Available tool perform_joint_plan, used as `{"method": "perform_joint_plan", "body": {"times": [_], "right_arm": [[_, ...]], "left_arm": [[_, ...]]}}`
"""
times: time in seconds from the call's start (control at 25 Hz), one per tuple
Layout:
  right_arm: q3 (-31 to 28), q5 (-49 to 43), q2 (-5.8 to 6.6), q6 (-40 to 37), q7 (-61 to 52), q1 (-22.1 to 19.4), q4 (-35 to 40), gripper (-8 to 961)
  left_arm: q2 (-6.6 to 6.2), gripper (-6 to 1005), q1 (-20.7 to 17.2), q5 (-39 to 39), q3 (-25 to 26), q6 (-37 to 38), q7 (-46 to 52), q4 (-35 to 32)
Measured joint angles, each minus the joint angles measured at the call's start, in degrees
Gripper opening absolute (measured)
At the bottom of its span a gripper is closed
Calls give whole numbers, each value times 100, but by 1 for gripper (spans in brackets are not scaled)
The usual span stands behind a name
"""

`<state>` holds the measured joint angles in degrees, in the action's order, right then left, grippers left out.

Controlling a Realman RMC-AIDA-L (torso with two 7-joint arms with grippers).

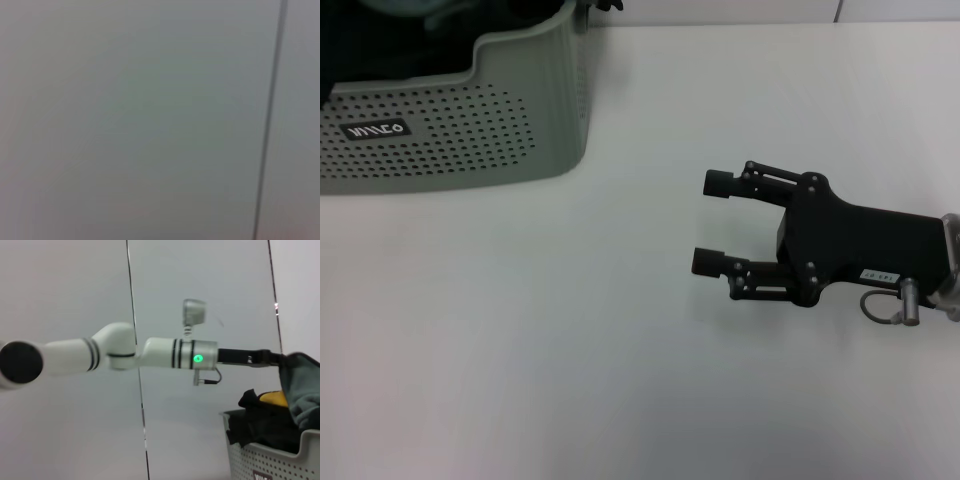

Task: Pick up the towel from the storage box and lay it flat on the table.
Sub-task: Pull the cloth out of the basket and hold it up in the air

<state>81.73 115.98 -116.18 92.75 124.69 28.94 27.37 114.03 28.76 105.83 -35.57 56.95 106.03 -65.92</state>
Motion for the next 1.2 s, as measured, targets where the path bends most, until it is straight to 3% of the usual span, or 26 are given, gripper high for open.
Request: {"method": "perform_joint_plan", "body": {"times": [0.12,0.28,0.4,0.6,0.72,0.88,1.2], "right_arm": [[-9,89,0,13,39,-44,-14,793],[-30,196,7,50,221,-98,65,793],[-44,493,38,136,396,-75,77,793],[-474,846,77,269,354,6,173,793],[-595,853,112,430,203,26,393,792],[-639,891,95,602,101,9,642,792],[-642,971,33,696,182,-27,715,792]], "left_arm": [[41,44,-404,-1735,35,883,-1134,46],[-204,19,-826,-3649,48,2812,-2136,390],[-454,20,-968,-4202,61,3968,-2372,704],[-801,23,-986,-4256,68,5309,-2867,1476],[-908,24,-1005,-4225,44,5815,-2906,1583],[-994,26,-1178,-4479,-255,5960,-2843,1329],[-1112,30,-1642,-6311,-438,5996,-2740,1343]]}}
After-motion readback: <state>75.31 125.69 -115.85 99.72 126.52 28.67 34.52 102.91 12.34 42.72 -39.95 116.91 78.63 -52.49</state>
